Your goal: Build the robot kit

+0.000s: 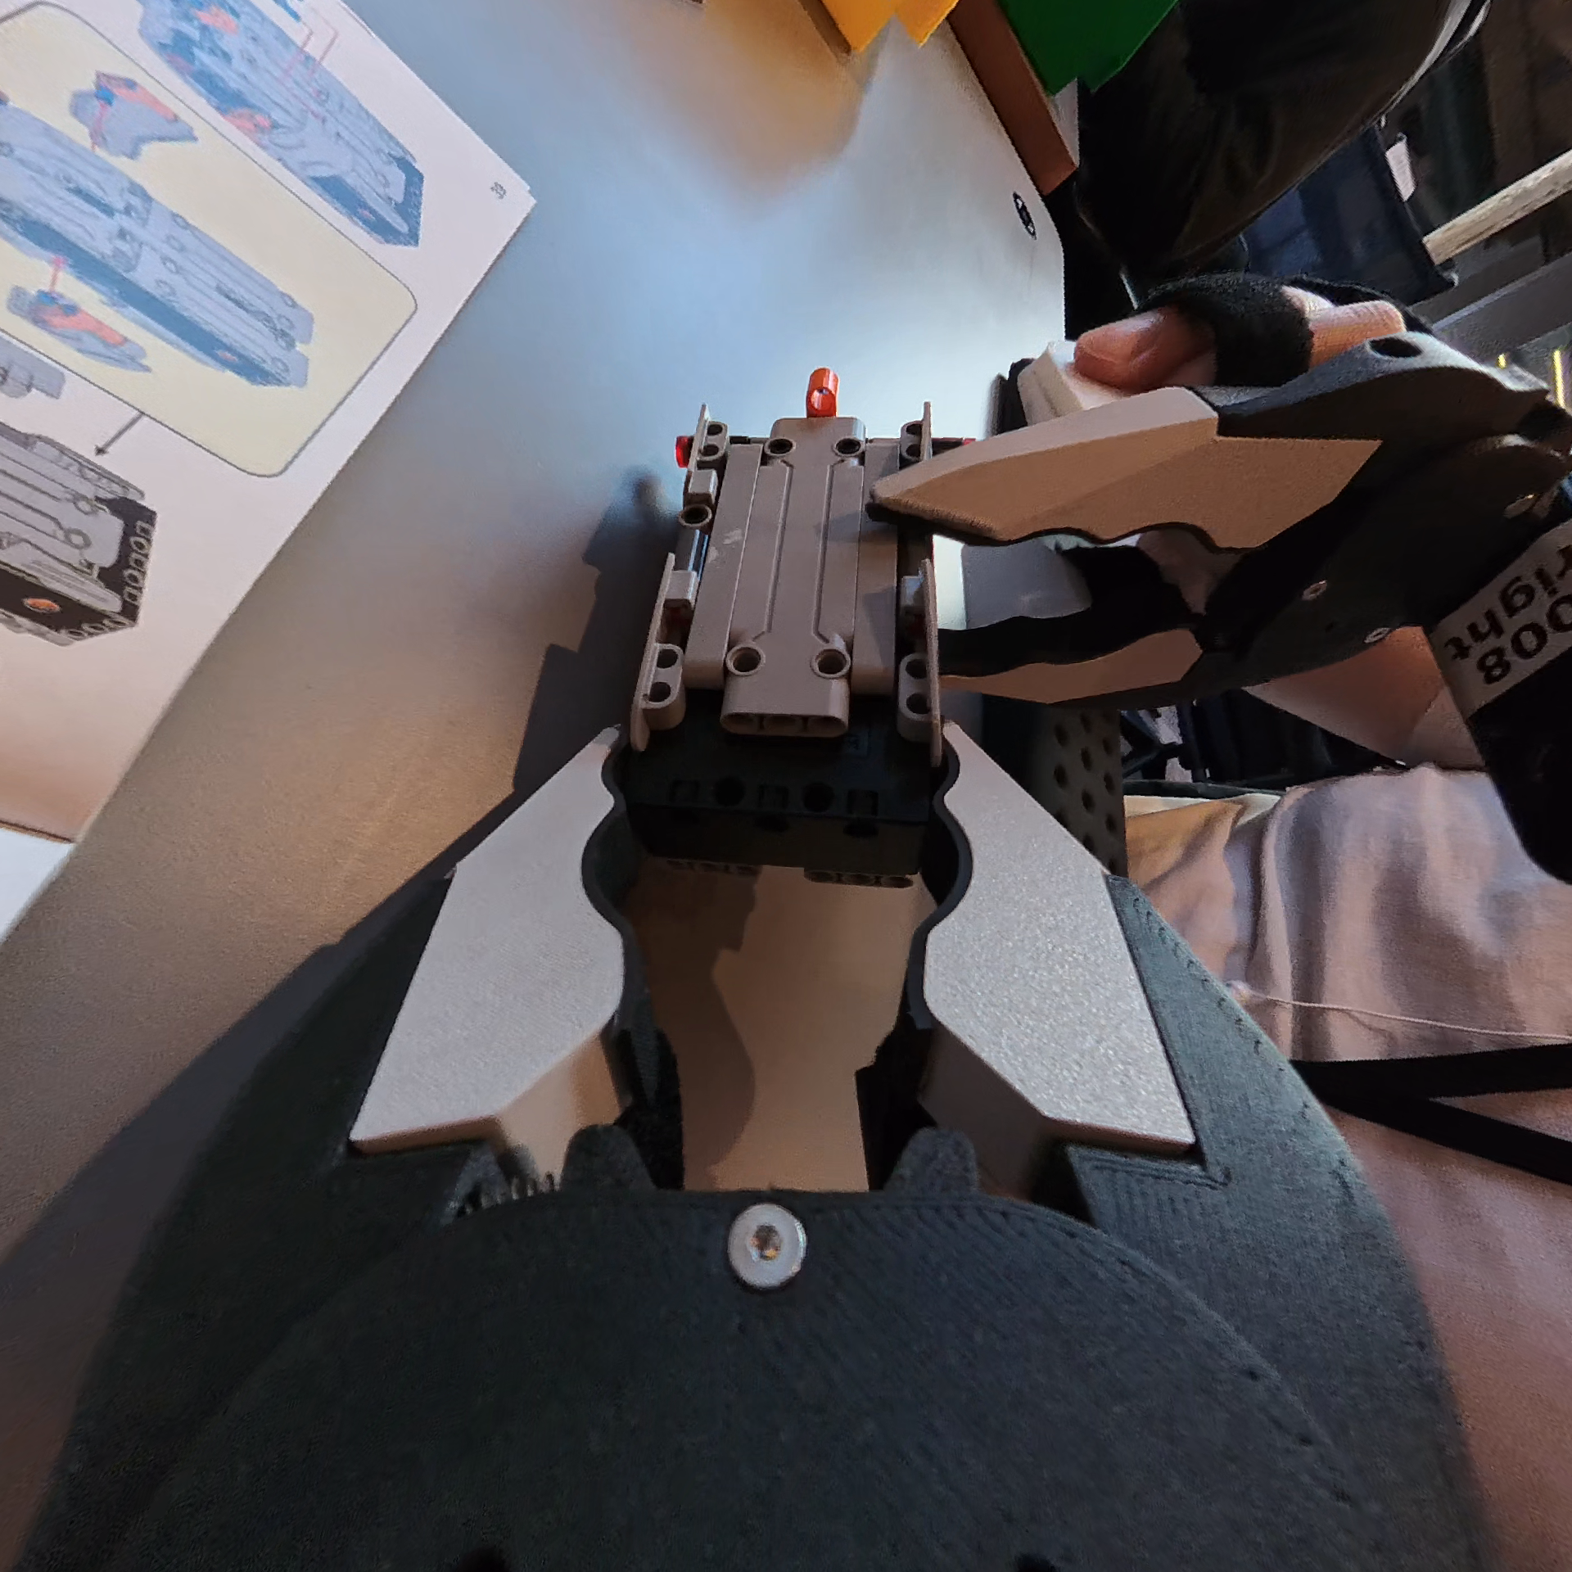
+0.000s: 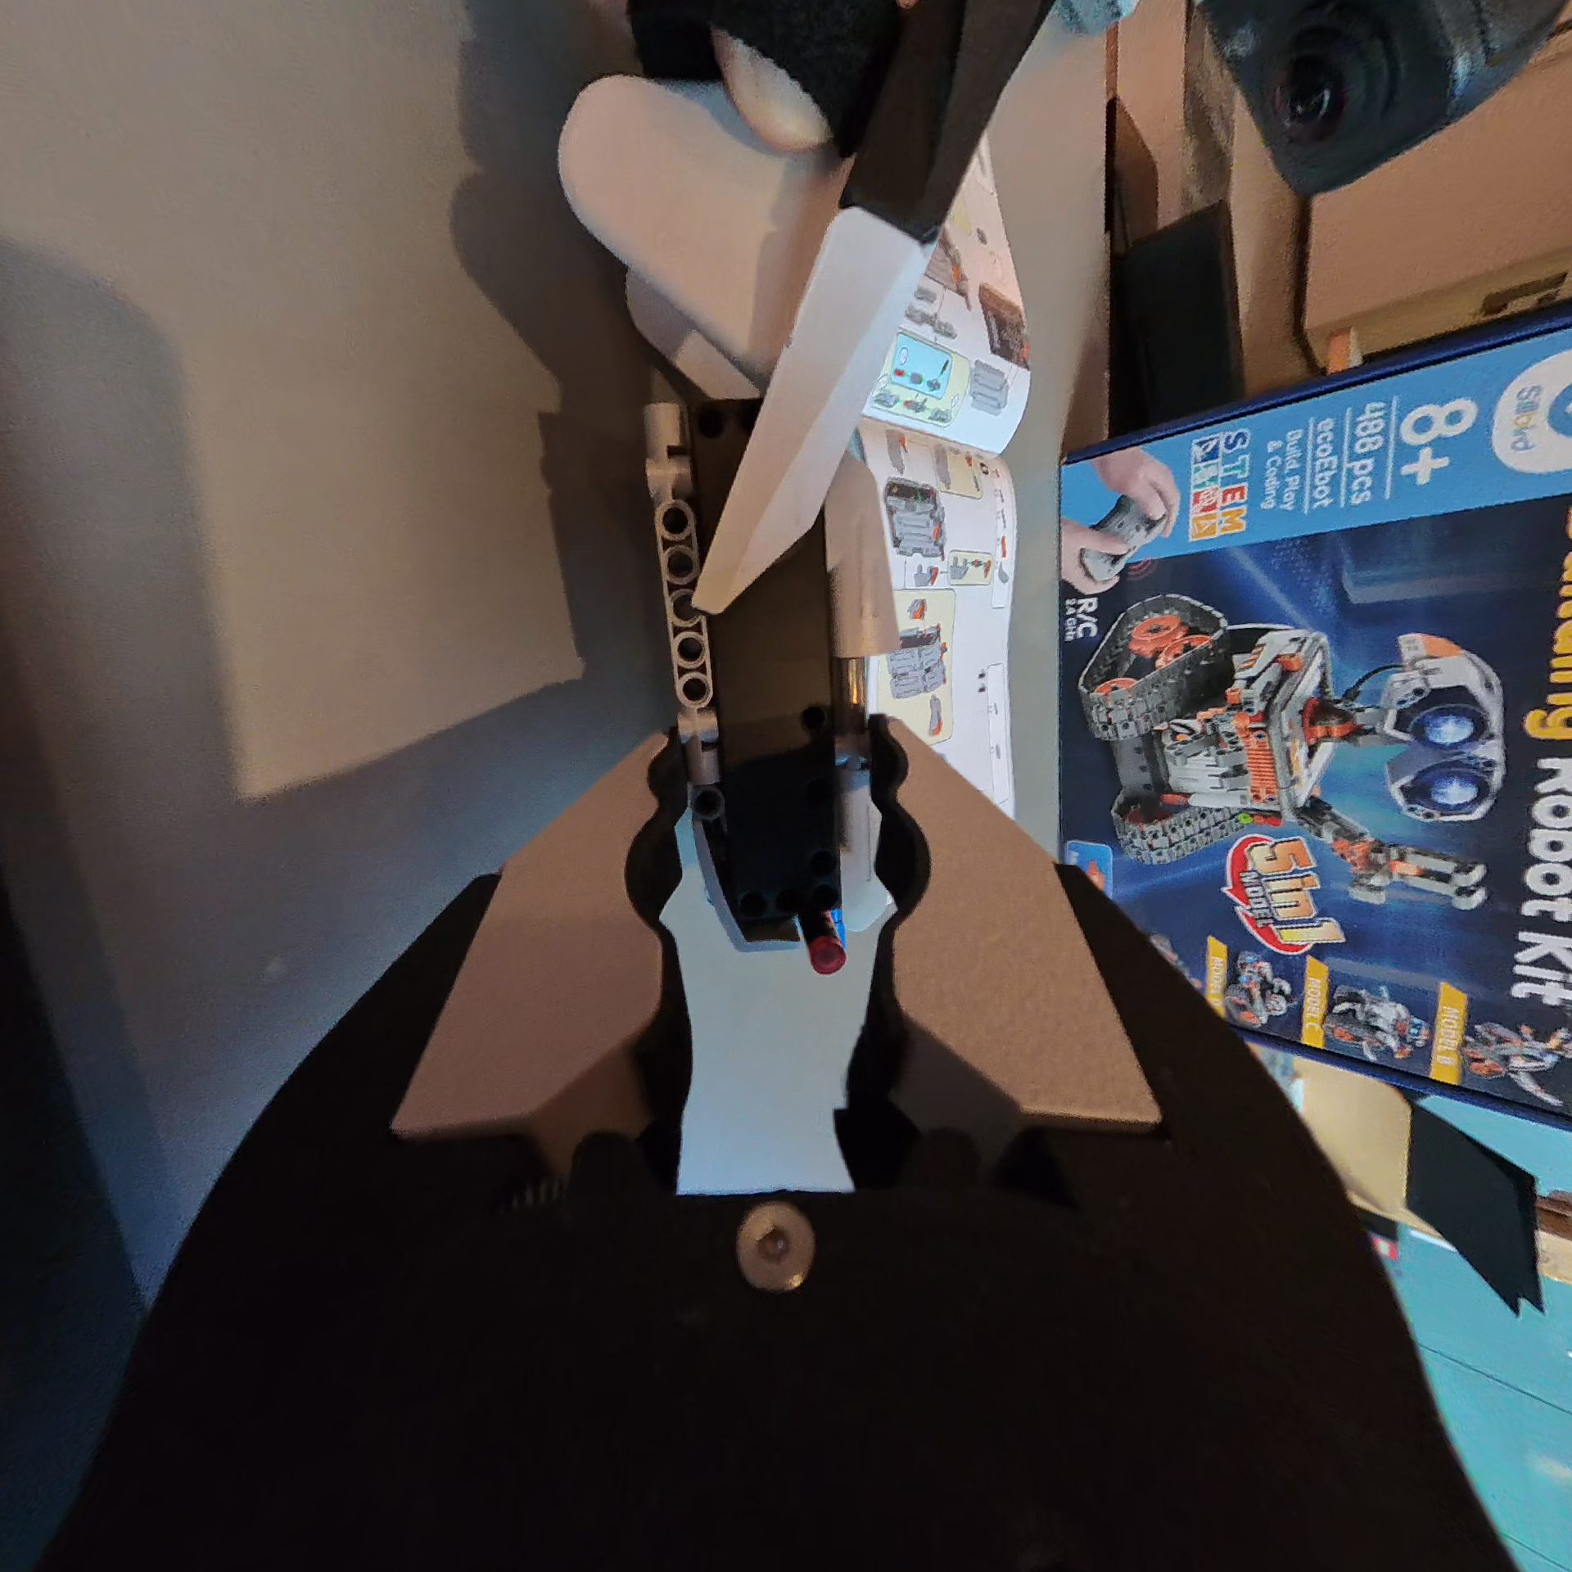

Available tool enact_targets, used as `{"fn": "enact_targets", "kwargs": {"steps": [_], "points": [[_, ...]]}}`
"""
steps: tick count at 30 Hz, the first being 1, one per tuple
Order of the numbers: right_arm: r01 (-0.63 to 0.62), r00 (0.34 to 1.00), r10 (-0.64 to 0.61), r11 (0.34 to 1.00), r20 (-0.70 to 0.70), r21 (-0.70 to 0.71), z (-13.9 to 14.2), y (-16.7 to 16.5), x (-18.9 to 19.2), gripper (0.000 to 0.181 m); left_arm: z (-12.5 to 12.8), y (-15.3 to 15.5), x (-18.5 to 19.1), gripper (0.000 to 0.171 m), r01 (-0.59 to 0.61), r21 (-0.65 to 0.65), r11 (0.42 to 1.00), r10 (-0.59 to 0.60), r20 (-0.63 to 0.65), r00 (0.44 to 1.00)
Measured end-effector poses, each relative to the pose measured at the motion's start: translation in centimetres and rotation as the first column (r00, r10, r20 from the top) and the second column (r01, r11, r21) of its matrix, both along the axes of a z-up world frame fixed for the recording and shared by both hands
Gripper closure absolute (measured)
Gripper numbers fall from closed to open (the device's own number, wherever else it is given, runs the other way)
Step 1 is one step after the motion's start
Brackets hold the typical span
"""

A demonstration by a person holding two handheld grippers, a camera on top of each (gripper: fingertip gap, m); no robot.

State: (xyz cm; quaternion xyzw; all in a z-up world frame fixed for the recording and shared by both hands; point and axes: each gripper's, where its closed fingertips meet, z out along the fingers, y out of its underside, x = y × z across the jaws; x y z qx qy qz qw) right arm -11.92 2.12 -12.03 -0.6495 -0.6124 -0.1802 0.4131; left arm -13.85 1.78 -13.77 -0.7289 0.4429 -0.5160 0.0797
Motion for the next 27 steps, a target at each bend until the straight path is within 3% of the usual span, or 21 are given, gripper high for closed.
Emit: {"fn": "enact_targets", "kwargs": {"steps": [5, 6, 7, 10, 12, 16, 21, 23, 25, 27], "points": [[0.002, 1.0, -0.002, 1.0, -0.017, 0.009, 0.0, -0.5, 0.3, 0.138, -0.1, -0.5, 0.2, 0.105, 0.011, 0.017, 1.0, -0.011, -0.011, 1.0], [0.025, 0.998, -0.022, 0.999, -0.064, 0.045, 0.8, -0.4, 0.5, 0.107, -0.1, -0.5, 0.3, 0.105, 0.014, 0.03, 0.999, -0.014, -0.014, 1.0], [0.055, 0.993, -0.046, 0.995, -0.112, 0.077, 1.7, -0.5, 1.0, 0.09, -0.1, -0.6, 0.3, 0.105, 0.019, 0.039, 0.999, -0.018, -0.019, 1.0], [0.096, 0.912, -0.024, 0.983, -0.409, 0.156, 5.4, -2.7, 2.4, 0.091, -0.1, -0.6, 0.2, 0.105, 0.019, 0.026, 0.999, -0.019, -0.014, 1.0], [0.088, 0.847, 0.013, 0.983, -0.532, 0.163, 6.1, -3.9, 3.6, 0.092, 0.0, -0.5, 0.1, 0.105, 0.024, 0.005, 1.0, -0.024, -0.004, 1.0], [0.075, 0.916, -0.055, 0.997, -0.398, 0.034, 1.9, -3.3, 4.9, 0.088, 0.1, -0.4, 0.1, 0.105, 0.028, -0.046, 0.999, -0.027, 0.011, 1.0], [0.022, 0.941, -0.025, 1.0, -0.337, -0.014, -0.5, -1.2, 2.7, 0.095, 0.2, -0.4, 0.0, 0.105, 0.019, -0.068, 0.998, -0.018, 0.018, 1.0], [0.025, 0.948, -0.032, 0.999, -0.318, -0.024, -1.1, -0.3, 2.6, 0.103, 0.2, -0.5, 0.1, 0.105, 0.024, -0.059, 0.998, -0.023, 0.019, 1.0], [0.013, 0.955, -0.026, 0.999, -0.294, -0.046, -1.7, 0.0, 2.5, 0.125, 0.1, -0.9, 0.2, 0.105, 0.058, -0.017, 0.998, -0.058, 0.022, 0.998], [-0.009, 0.959, -0.001, 0.999, -0.283, -0.035, -1.5, -0.1, 2.6, 0.13, 0.4, -0.9, 0.4, 0.105, 0.06, 0.033, 0.998, -0.061, 0.032, 0.998]]}}
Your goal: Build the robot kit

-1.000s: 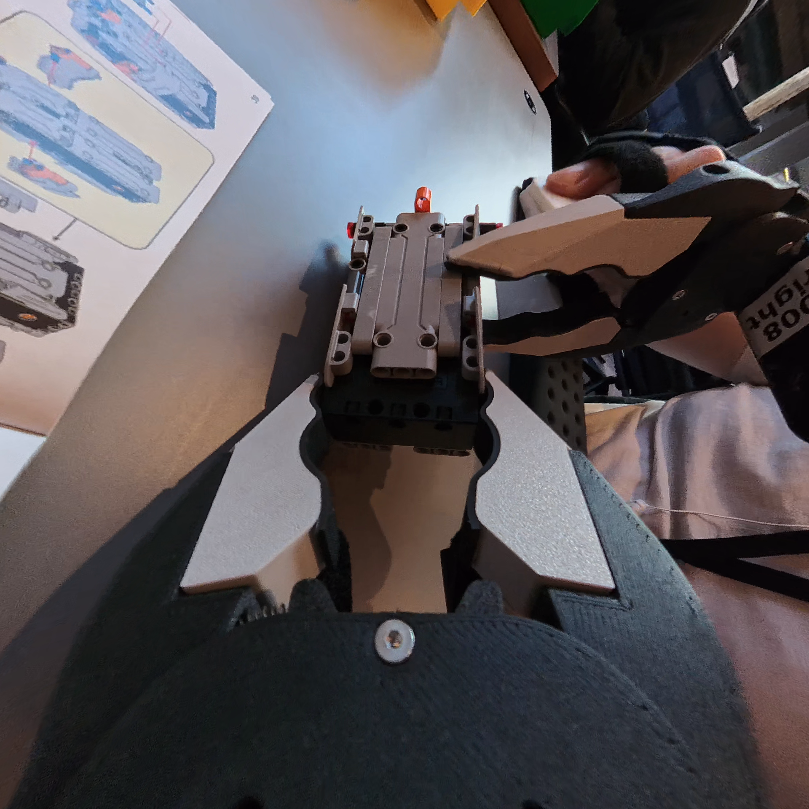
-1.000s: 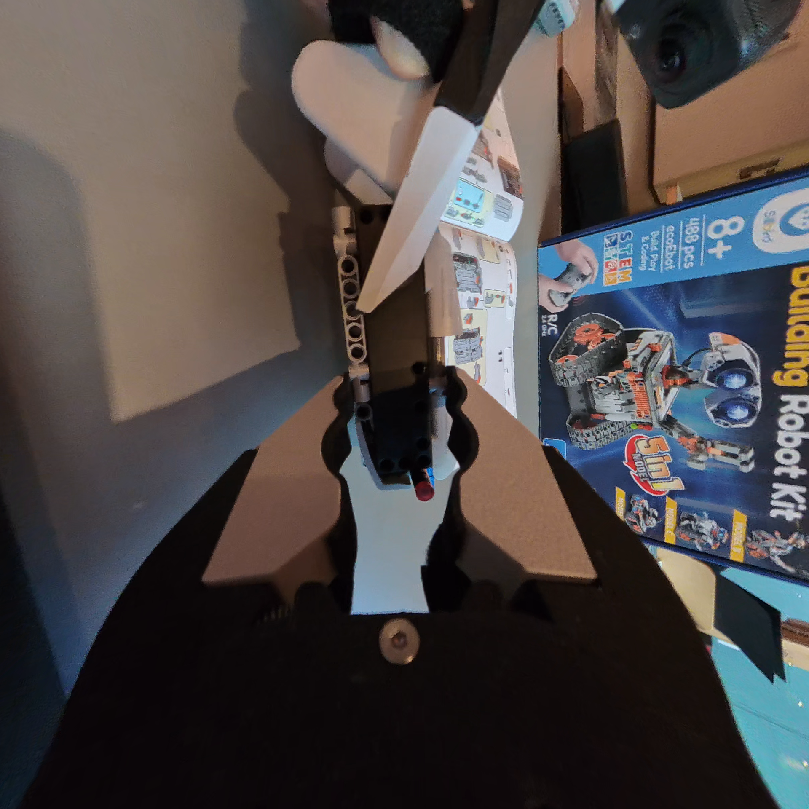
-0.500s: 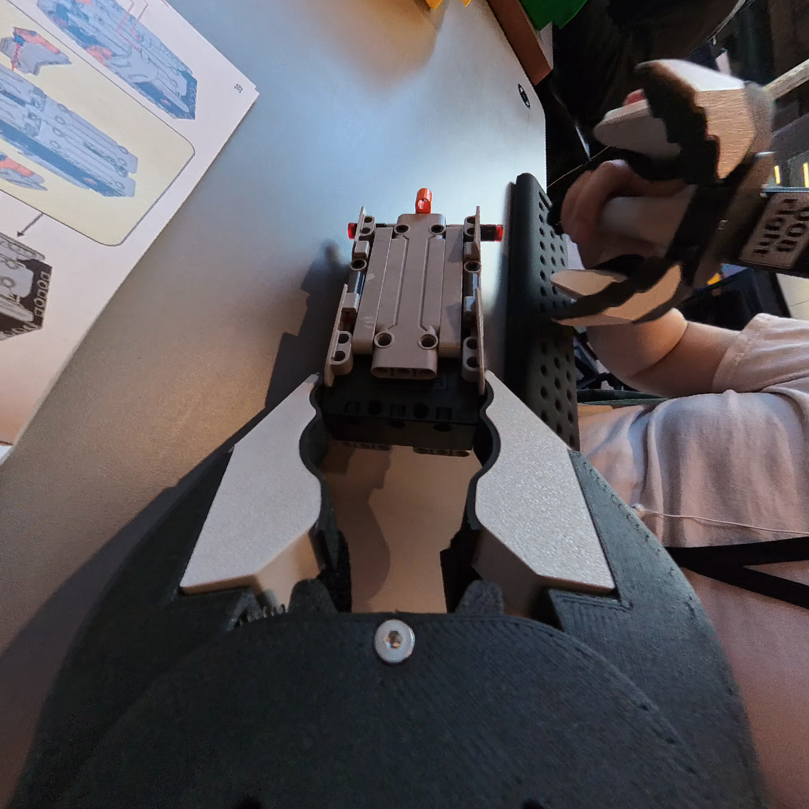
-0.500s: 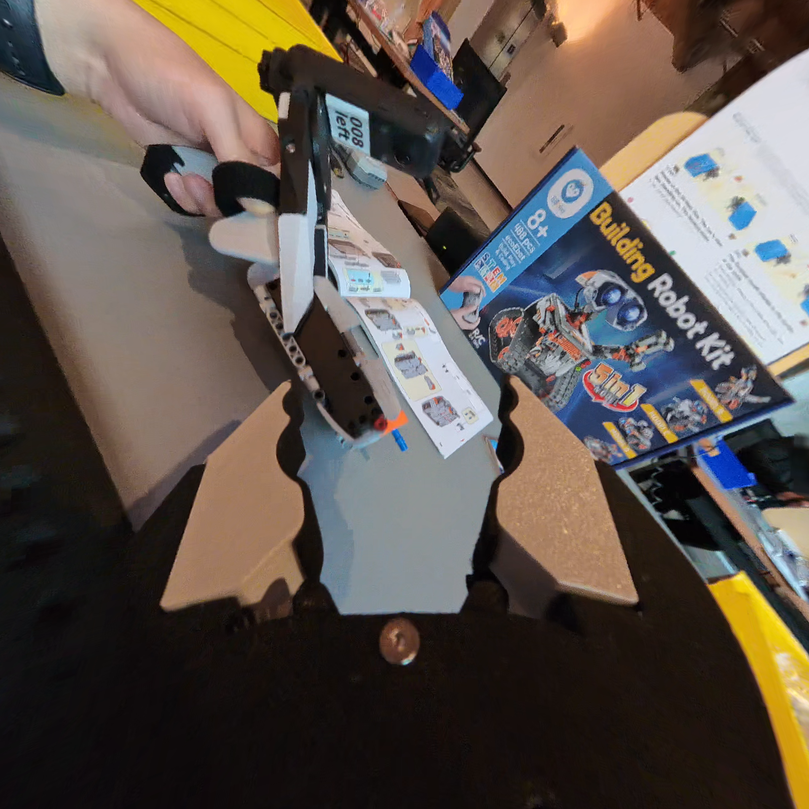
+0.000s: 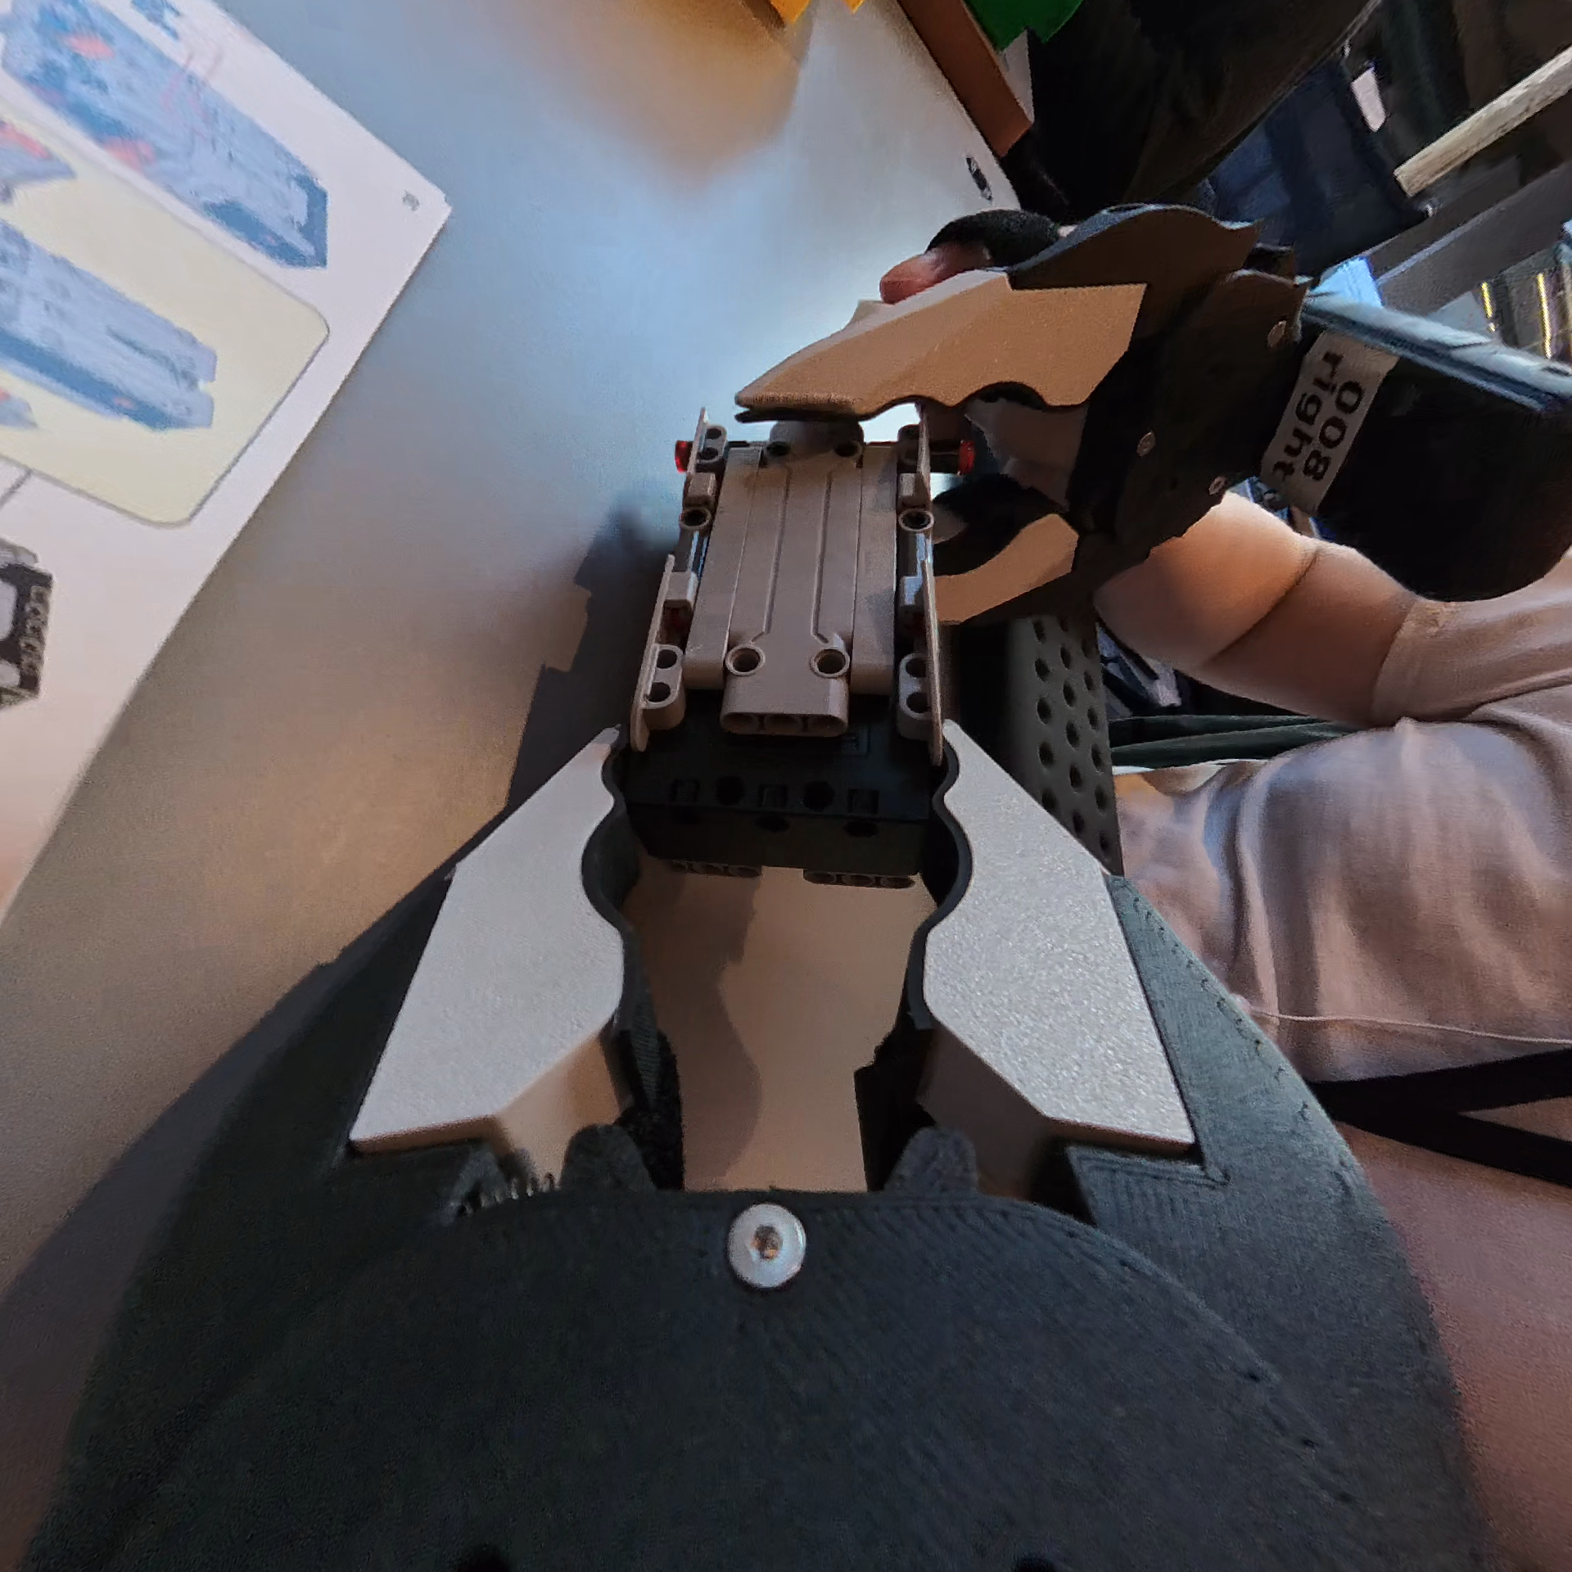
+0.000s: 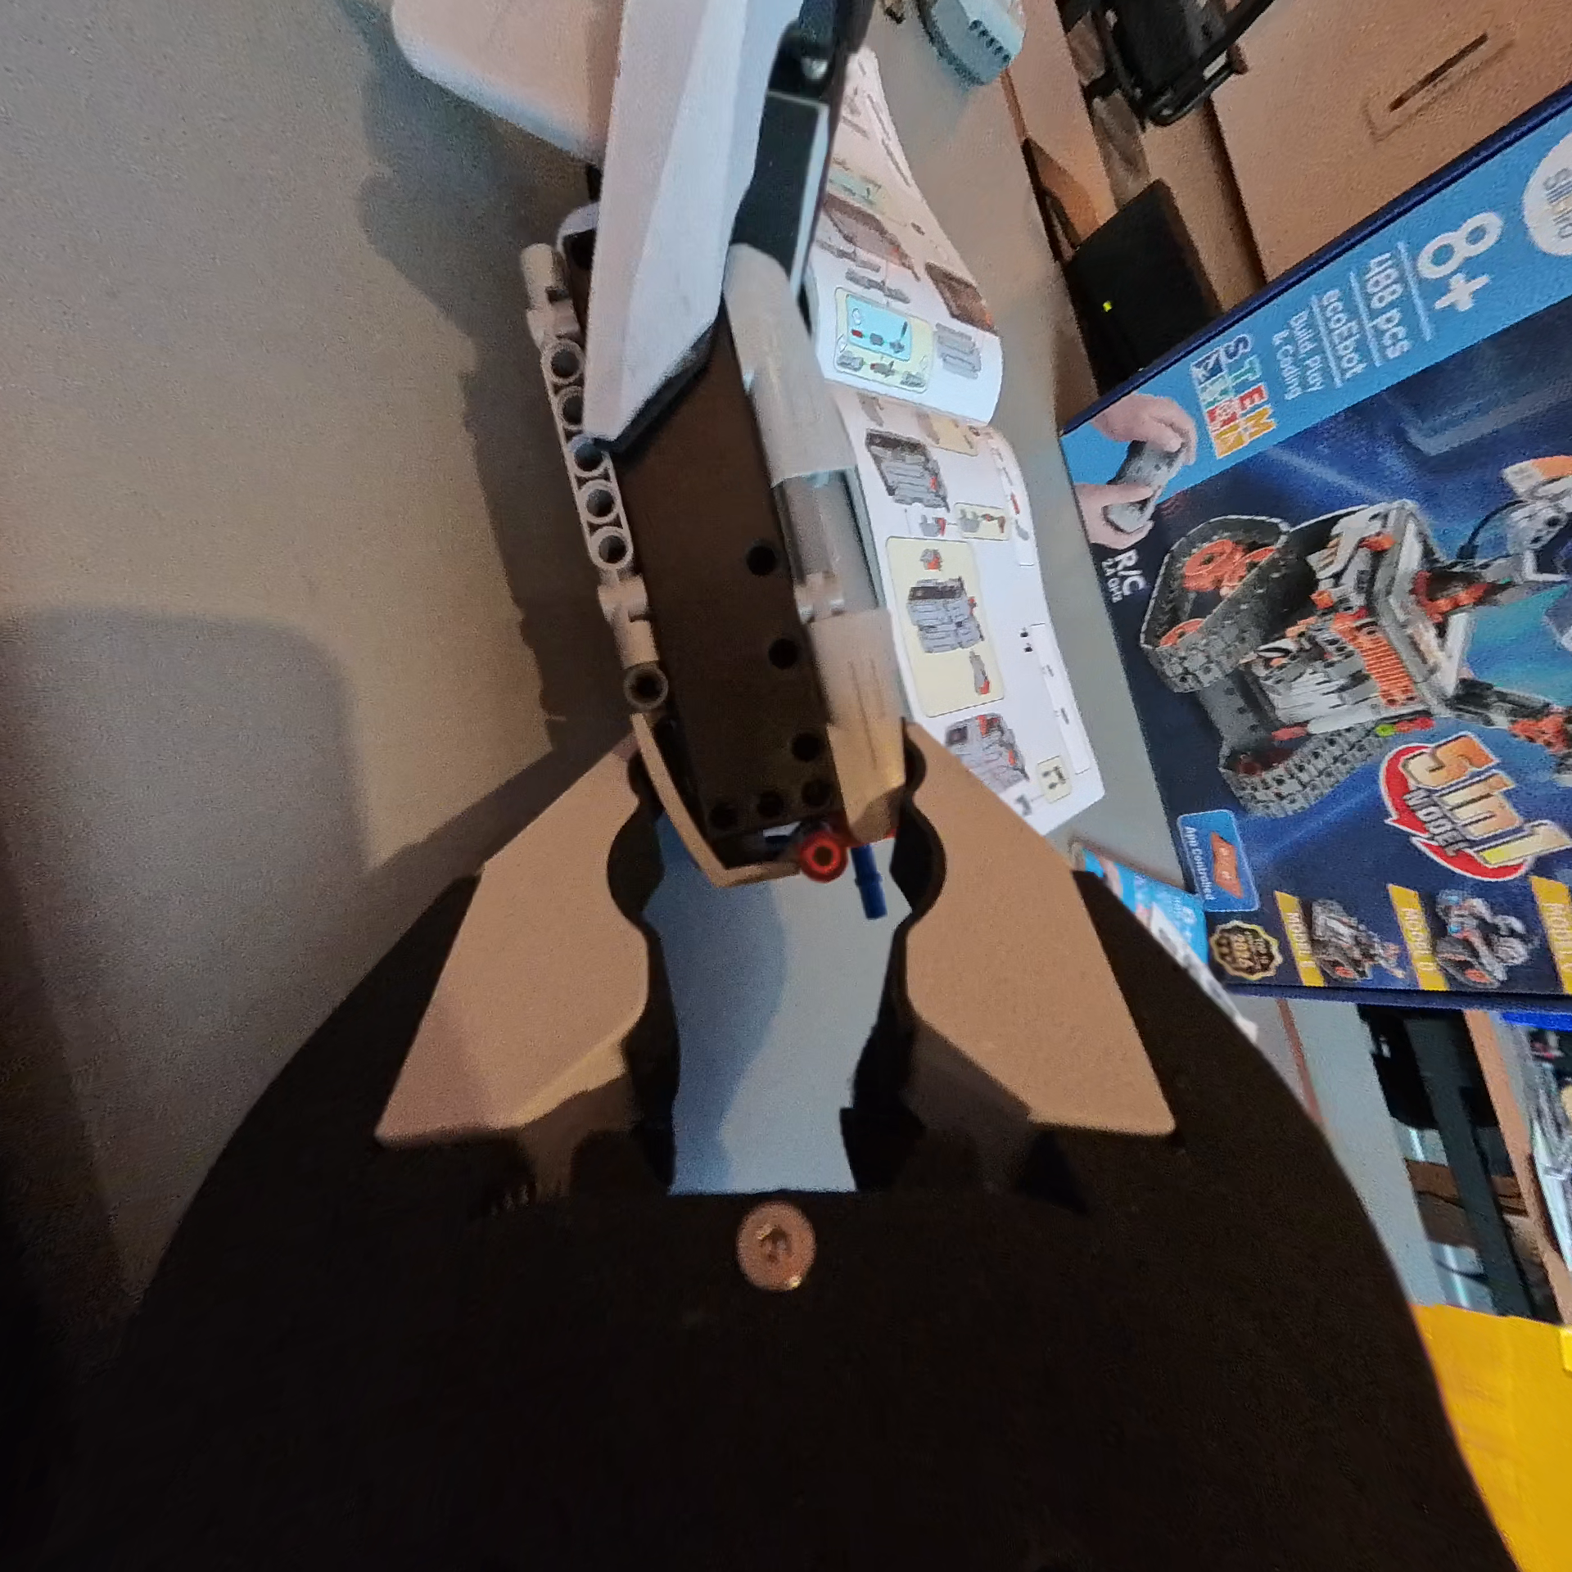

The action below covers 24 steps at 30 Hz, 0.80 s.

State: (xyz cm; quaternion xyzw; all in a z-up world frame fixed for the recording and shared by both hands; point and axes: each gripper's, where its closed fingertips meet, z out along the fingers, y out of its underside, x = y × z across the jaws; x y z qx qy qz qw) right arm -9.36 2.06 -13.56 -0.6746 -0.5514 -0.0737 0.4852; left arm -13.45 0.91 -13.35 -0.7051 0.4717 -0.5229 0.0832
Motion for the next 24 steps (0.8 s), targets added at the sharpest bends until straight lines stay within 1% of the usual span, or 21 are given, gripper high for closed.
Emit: {"fn": "enact_targets", "kwargs": {"steps": [3, 6, 7, 8, 10, 12, 14, 16, 17, 18, 19, 20, 21, 22, 23, 24], "points": [[-0.012, 1.0, 0.015, 0.992, -0.02, 0.129, 2.2, 0.2, 0.0, 0.129, 1.7, 0.1, 0.2, 0.105, -0.003, 0.07, 0.998, -0.002, 0.071, 0.997], [-0.026, 0.999, 0.034, 0.958, -0.022, 0.285, 5.0, 0.4, -0.1, 0.128, 3.7, 0.5, 0.3, 0.106, -0.039, 0.133, 0.99, 0.018, 0.157, 0.987], [-0.03, 0.999, 0.033, 0.948, -0.004, 0.315, 5.8, 0.6, 0.0, 0.127, 4.3, 0.6, 0.4, 0.106, -0.06, 0.142, 0.988, 0.034, 0.181, 0.983], [-0.024, 1.0, 0.022, 0.945, 0.011, 0.327, 6.6, 0.9, 0.0, 0.127, 5.0, 0.8, 0.4, 0.106, -0.089, 0.12, 0.989, 0.062, 0.216, 0.974], [0.015, 1.0, -0.017, 0.934, 0.003, 0.357, 9.3, 1.6, -0.1, 0.12, 7.1, 1.2, 0.3, 0.106, -0.126, -0.029, 0.992, 0.128, 0.321, 0.938], [0.058, 0.998, -0.049, 0.92, -0.034, 0.388, 12.9, 2.2, -0.1, 0.105, 9.6, 1.8, -0.4, 0.107, -0.105, -0.207, 0.973, 0.19, 0.448, 0.873], [0.094, 0.992, -0.058, 0.933, -0.111, 0.348, 15.3, 2.7, -0.3, 0.108, 11.6, 2.4, -1.1, 0.107, -0.057, -0.364, 0.93, 0.258, 0.532, 0.807], [0.148, 0.97, -0.083, 0.949, -0.23, 0.28, 16.3, 2.9, -0.2, 0.106, 12.9, 3.2, -1.7, 0.106, -0.022, -0.483, 0.875, 0.338, 0.579, 0.742], [0.167, 0.943, -0.086, 0.958, -0.32, 0.235, 16.3, 2.7, -0.1, 0.105, 13.3, 3.5, -1.9, 0.106, -0.003, -0.531, 0.847, 0.374, 0.593, 0.713], [0.18, 0.894, -0.09, 0.969, -0.439, 0.168, 16.0, 2.4, -0.1, 0.106, 13.5, 3.8, -2.1, 0.106, 0.004, -0.566, 0.824, 0.408, 0.598, 0.69], [0.164, 0.813, -0.093, 0.984, -0.575, 0.073, 15.5, 2.0, -0.4, 0.108, 13.4, 4.2, -2.2, 0.107, -0.016, -0.578, 0.816, 0.435, 0.595, 0.676], [0.122, 0.7, -0.11, 0.992, -0.706, -0.033, 14.7, 1.7, -0.8, 0.108, 13.2, 4.5, -2.1, 0.107, -0.054, -0.565, 0.823, 0.451, 0.592, 0.668], [0.055, 0.567, -0.143, 0.989, -0.811, -0.136, 14.0, 1.5, -1.3, 0.105, 13.0, 4.7, -2.1, 0.107, -0.1, -0.535, 0.839, 0.456, 0.592, 0.665], [-0.038, 0.424, -0.183, 0.975, -0.887, -0.219, 13.6, 1.6, -2.0, 0.1, 13.0, 5.0, -2.0, 0.107, -0.152, -0.491, 0.858, 0.458, 0.594, 0.661], [-0.132, 0.298, -0.232, 0.951, -0.926, -0.28, 13.4, 1.8, -2.7, 0.093, 13.2, 5.1, -1.9, 0.106, -0.207, -0.442, 0.873, 0.46, 0.603, 0.652], [-0.213, 0.194, -0.276, 0.925, -0.941, -0.315, 13.5, 2.3, -3.2, 0.085, 13.4, 5.1, -1.8, 0.107, -0.251, -0.396, 0.883, 0.458, 0.613, 0.644]]}}
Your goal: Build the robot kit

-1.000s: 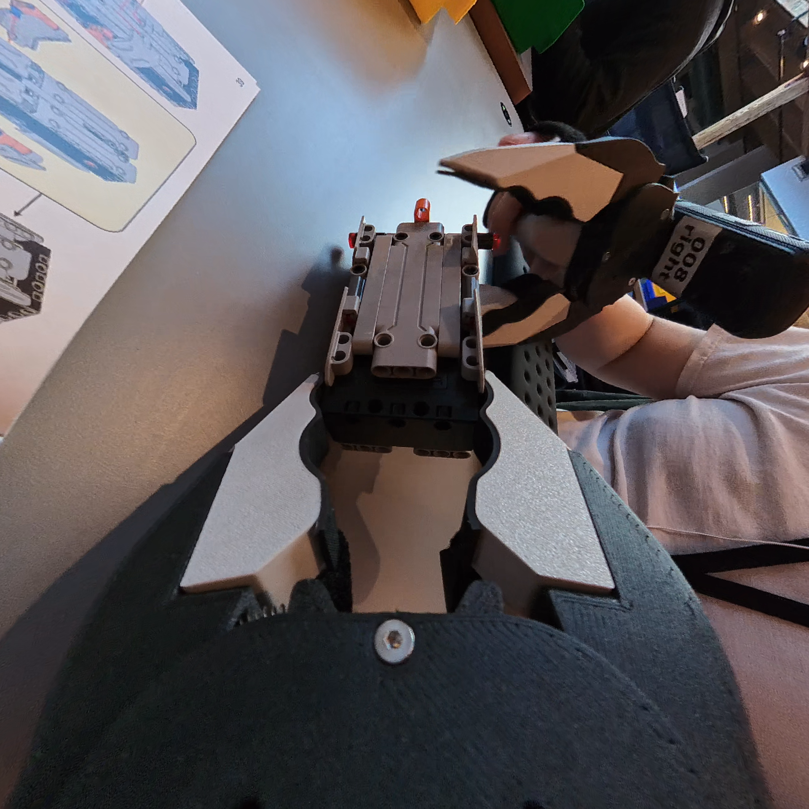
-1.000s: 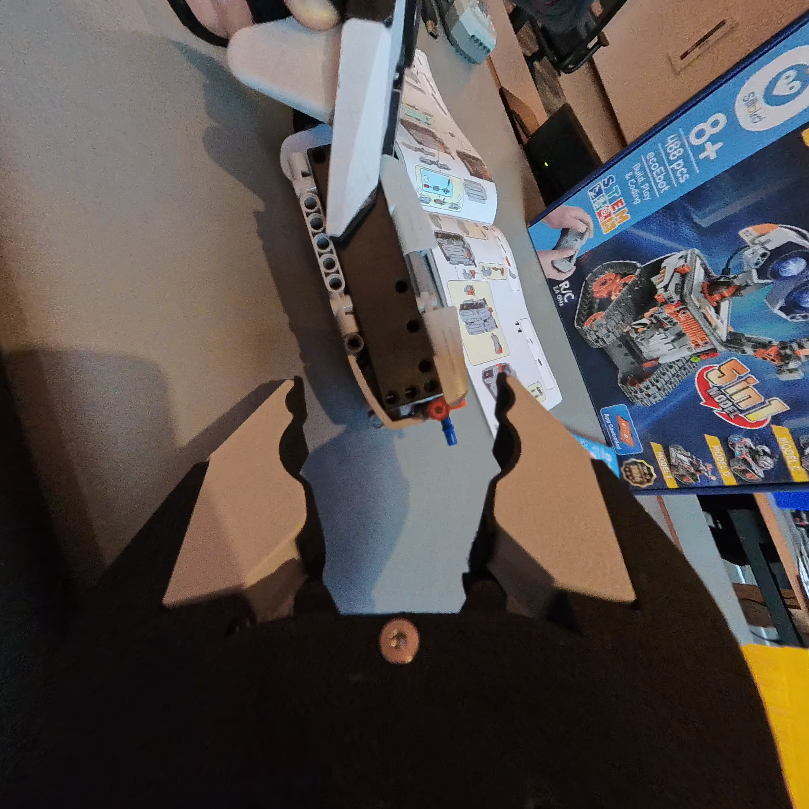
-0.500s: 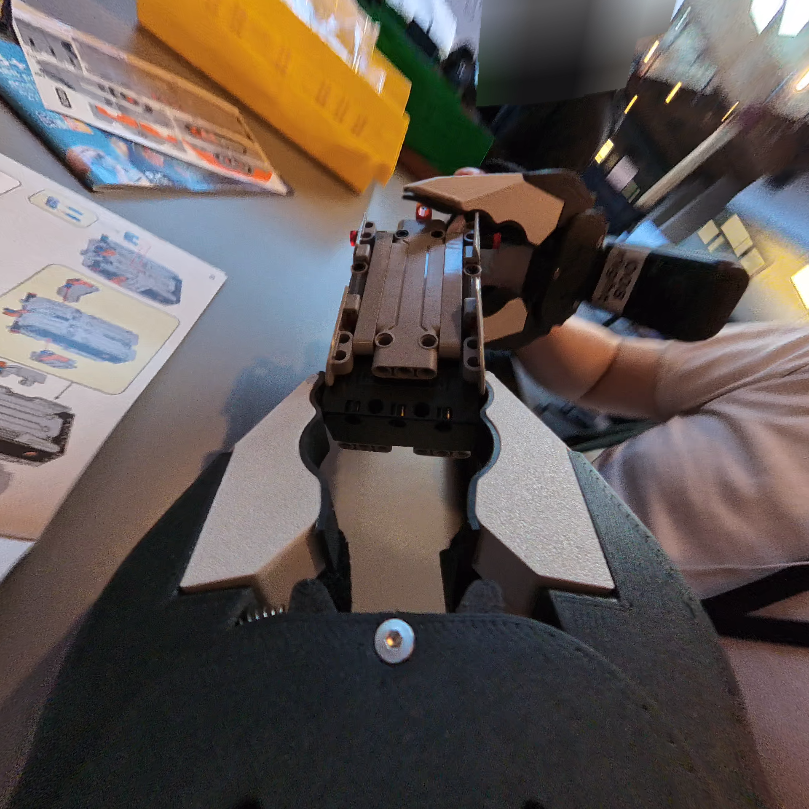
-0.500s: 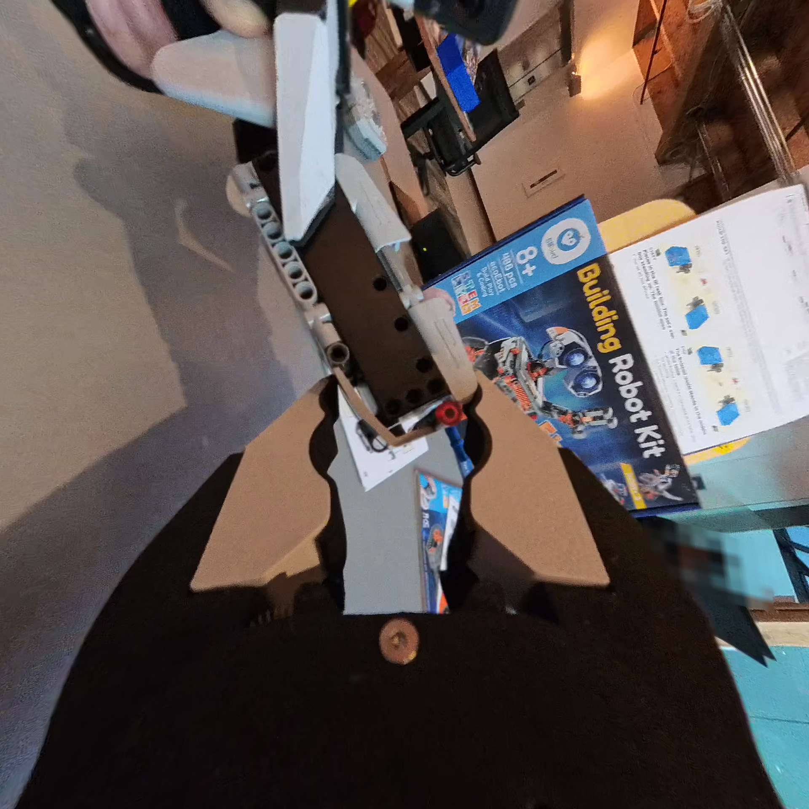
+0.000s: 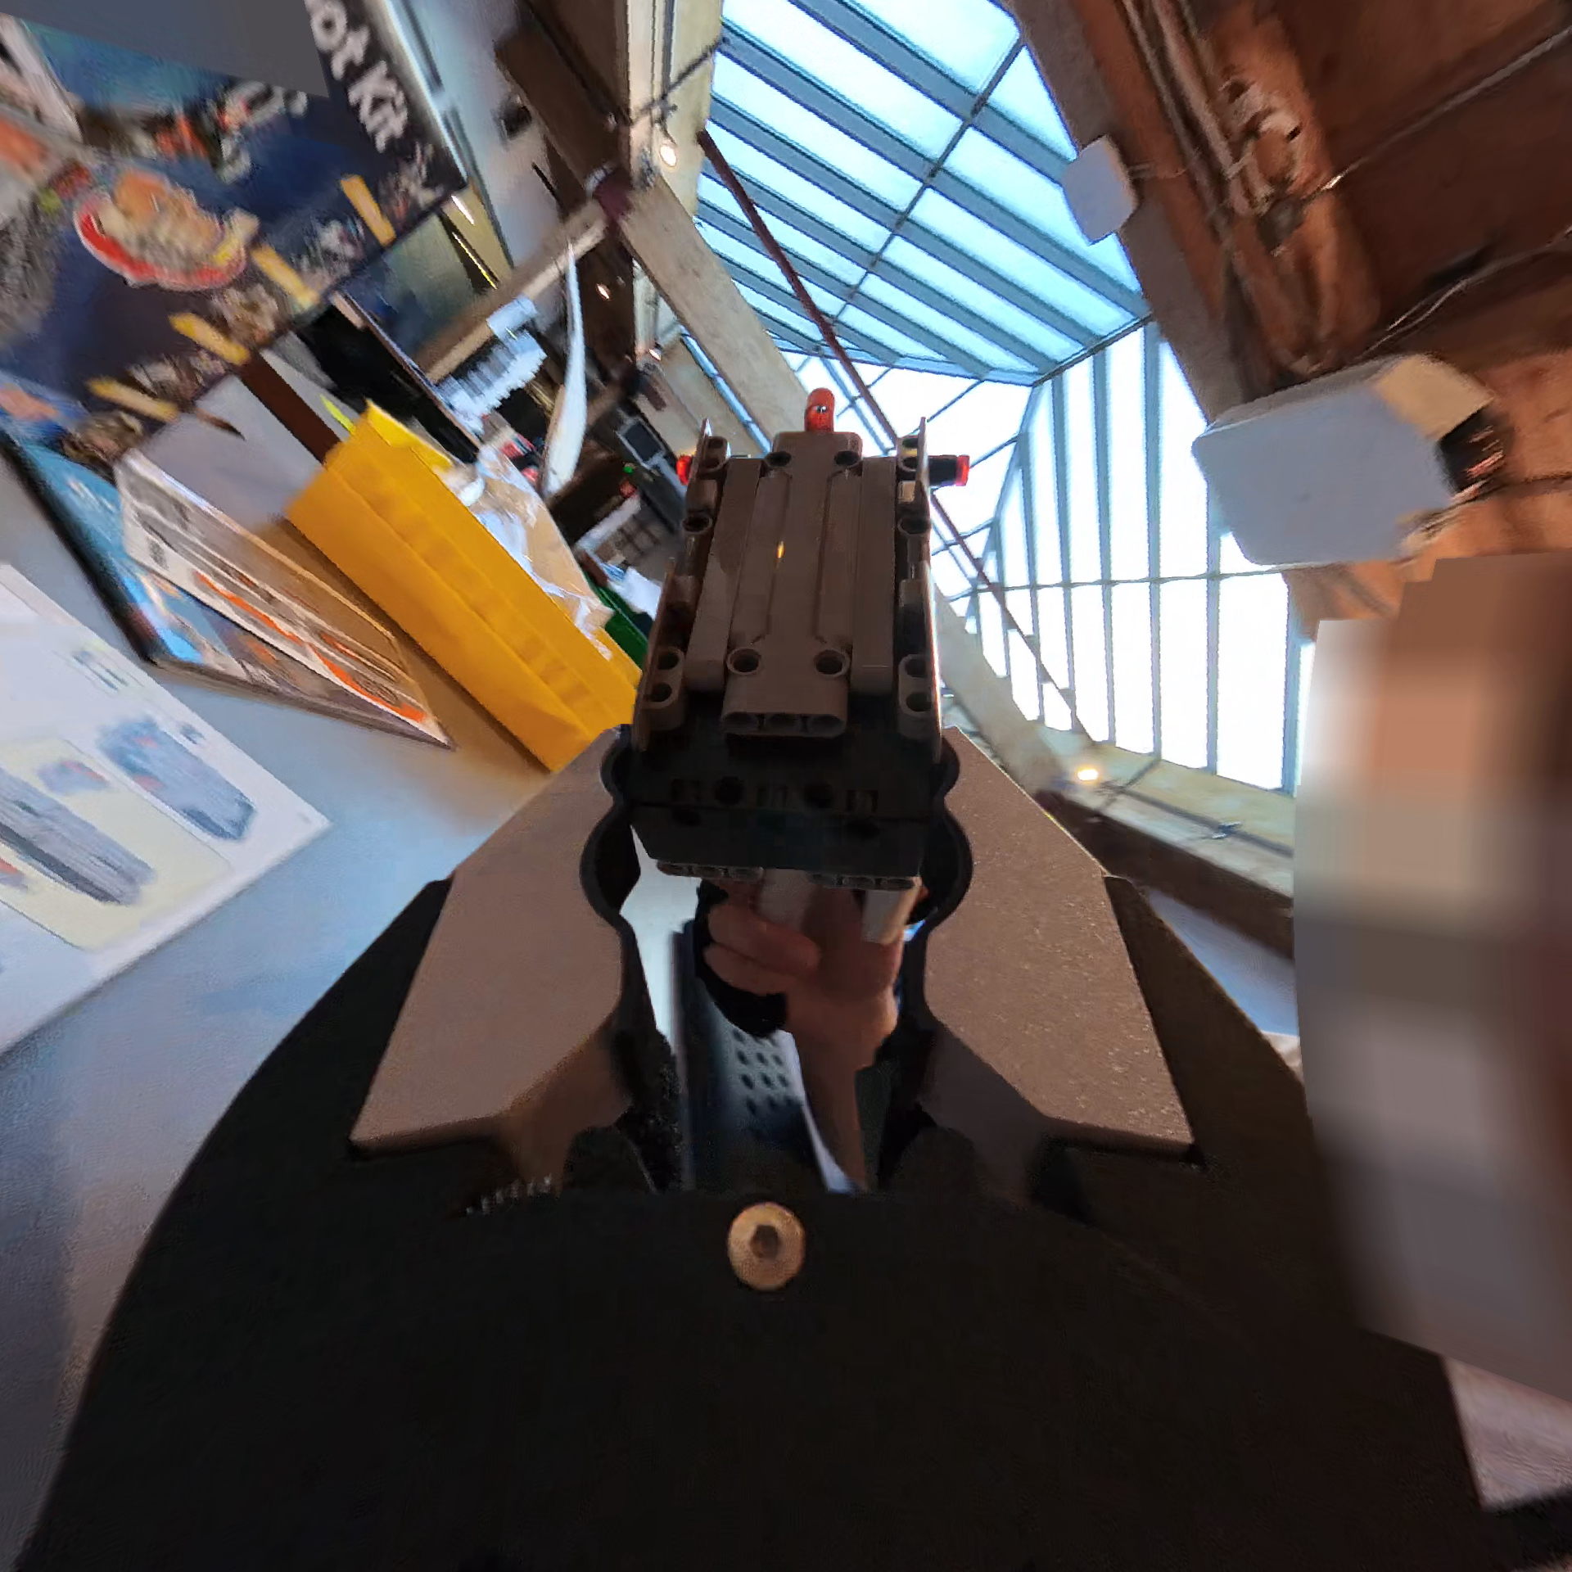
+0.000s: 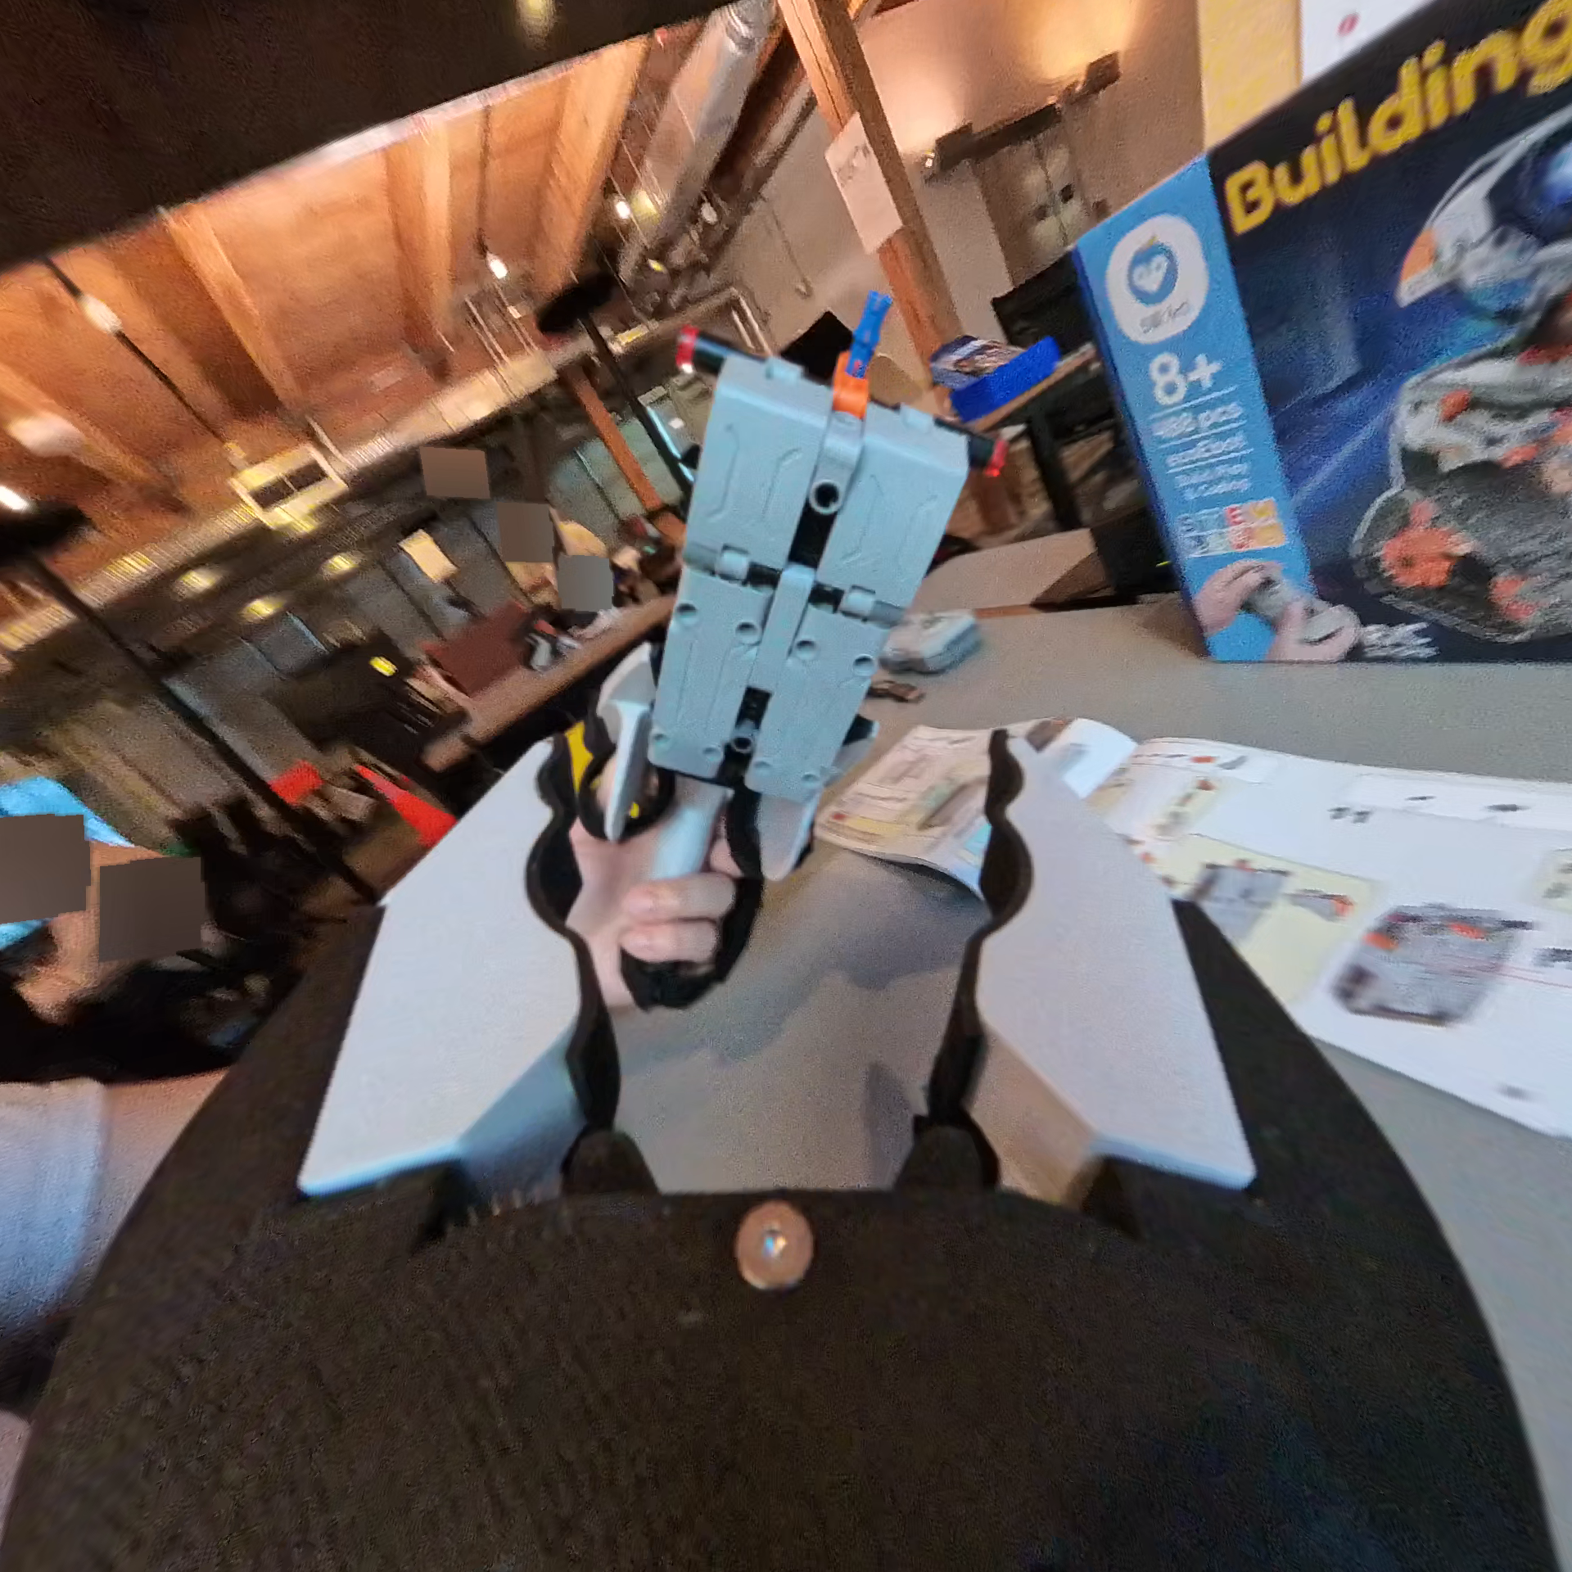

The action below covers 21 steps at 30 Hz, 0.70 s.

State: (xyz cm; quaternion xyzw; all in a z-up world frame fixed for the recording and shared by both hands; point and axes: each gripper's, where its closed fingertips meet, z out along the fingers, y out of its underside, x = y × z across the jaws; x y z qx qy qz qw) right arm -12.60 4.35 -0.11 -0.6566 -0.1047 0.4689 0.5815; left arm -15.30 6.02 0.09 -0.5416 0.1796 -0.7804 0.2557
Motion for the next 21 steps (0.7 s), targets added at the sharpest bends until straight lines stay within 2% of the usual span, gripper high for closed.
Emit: {"fn": "enact_targets", "kwargs": {"steps": [1, 3, 4, 6, 8, 11, 15, 17, 21], "points": [[-0.039, 0.994, 0.035, 0.999, -0.101, -0.031, 0.4, 0.6, -0.4, 0.078, 0.3, -0.1, 0.1, 0.107, -0.028, 0.033, 0.999, 0.029, -0.011, 1.0], [-0.08, 0.974, 0.07, 0.996, -0.216, -0.038, 1.5, 2.0, -0.7, 0.076, 0.6, -0.4, 0.3, 0.107, -0.079, 0.081, 0.994, 0.082, -0.037, 0.996], [-0.086, 0.966, 0.076, 0.996, -0.245, -0.029, 2.1, 2.7, -0.8, 0.079, 0.4, -0.5, 0.5, 0.106, -0.104, 0.1, 0.99, 0.11, -0.06, 0.992], [-0.13, 0.95, 0.128, 0.991, -0.285, 0.012, 3.2, 3.1, -1.2, 0.096, -0.2, -0.7, 1.0, 0.107, -0.142, 0.149, 0.979, 0.159, -0.11, 0.981], [-0.138, 0.959, 0.141, 0.99, -0.247, 0.03, 2.8, 3.8, -1.2, 0.116, -0.4, -1.1, 1.6, 0.106, -0.139, 0.161, 0.977, 0.159, -0.123, 0.98], [-0.201, 0.939, 0.182, 0.979, -0.292, -0.035, 1.6, 4.5, -0.4, 0.117, -1.7, -0.6, 2.5, 0.106, -0.157, 0.116, 0.981, 0.175, -0.172, 0.969], [-0.258, 0.906, 0.188, 0.956, -0.379, -0.141, -0.5, 5.3, 1.1, 0.117, -3.0, -0.8, 3.7, 0.106, -0.105, 0.017, 0.994, 0.107, -0.17, 0.98], [-0.306, 0.873, 0.194, 0.932, -0.448, -0.192, -1.2, 5.6, 2.0, 0.117, -3.2, -0.9, 4.0, 0.106, -0.071, -0.016, 0.997, 0.068, -0.154, 0.986], [-0.372, 0.792, 0.166, 0.894, -0.587, -0.249, -2.7, 6.6, 4.7, 0.118, -3.8, -0.2, 3.1, 0.103, -0.096, 0.008, 0.995, 0.096, -0.178, 0.979]]}}
